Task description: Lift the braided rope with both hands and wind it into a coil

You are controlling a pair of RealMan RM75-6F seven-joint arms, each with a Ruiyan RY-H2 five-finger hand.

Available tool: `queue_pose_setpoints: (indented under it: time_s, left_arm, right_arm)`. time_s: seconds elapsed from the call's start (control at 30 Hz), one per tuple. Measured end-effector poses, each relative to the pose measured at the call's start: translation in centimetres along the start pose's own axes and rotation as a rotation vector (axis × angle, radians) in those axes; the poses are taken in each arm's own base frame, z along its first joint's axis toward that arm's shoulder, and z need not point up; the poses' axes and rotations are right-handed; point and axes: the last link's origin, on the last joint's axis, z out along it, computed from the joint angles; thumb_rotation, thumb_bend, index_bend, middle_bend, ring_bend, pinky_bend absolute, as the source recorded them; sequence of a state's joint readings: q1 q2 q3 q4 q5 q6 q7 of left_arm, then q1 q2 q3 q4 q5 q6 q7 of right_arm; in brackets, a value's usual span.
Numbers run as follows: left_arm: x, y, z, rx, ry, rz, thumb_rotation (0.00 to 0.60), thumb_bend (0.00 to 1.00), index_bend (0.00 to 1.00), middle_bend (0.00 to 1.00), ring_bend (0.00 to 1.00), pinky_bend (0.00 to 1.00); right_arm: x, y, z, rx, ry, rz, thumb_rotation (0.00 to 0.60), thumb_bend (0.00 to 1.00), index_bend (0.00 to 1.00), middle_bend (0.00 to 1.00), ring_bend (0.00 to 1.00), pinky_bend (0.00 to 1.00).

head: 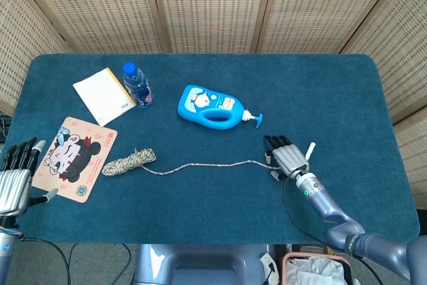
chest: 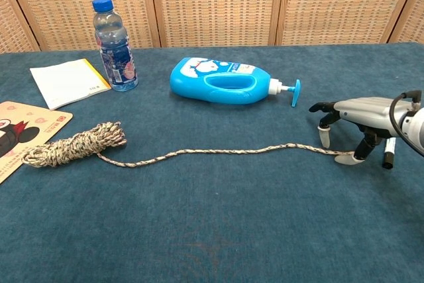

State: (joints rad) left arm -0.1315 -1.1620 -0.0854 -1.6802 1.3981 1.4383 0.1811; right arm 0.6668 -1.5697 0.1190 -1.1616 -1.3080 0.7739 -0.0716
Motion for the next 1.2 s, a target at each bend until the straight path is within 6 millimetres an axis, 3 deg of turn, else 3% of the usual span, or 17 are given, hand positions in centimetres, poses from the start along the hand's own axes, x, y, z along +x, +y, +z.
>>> queue_pose_setpoints:
  time_s: [0.3, 0.87, 1.2]
  left_arm:
    - [0.05, -0.05, 0.04, 0.003, 0.004, -0.003, 0.6, 0.0, 0.0, 0.0, 0.0, 0.0]
    - [-0.03, -0.01, 0.05, 0.002, 0.002, -0.004, 0.6, 0.0, 0.0, 0.0, 0.0, 0.0]
    - [-0.28, 0.21, 0.25, -0.009, -0.009, -0.006, 0.6, 0.0, 0.0, 0.0, 0.0, 0.0]
  right_arm:
    - [-0.33, 0.19, 0.38, -0.009, -0.008, -0.001, 0.6, 0.38, 0.48, 0.0, 0.0, 0.0]
    - [-0.37, 0.04, 0.59, -0.004, -0.004, 0.006, 0.6, 0.43, 0.61, 0.0, 0.0, 0.0]
    - [0.02, 0.02, 0.1, 0.011, 0.017, 0.003, 0.6, 0.44, 0.63, 0.0, 0.0, 0.0]
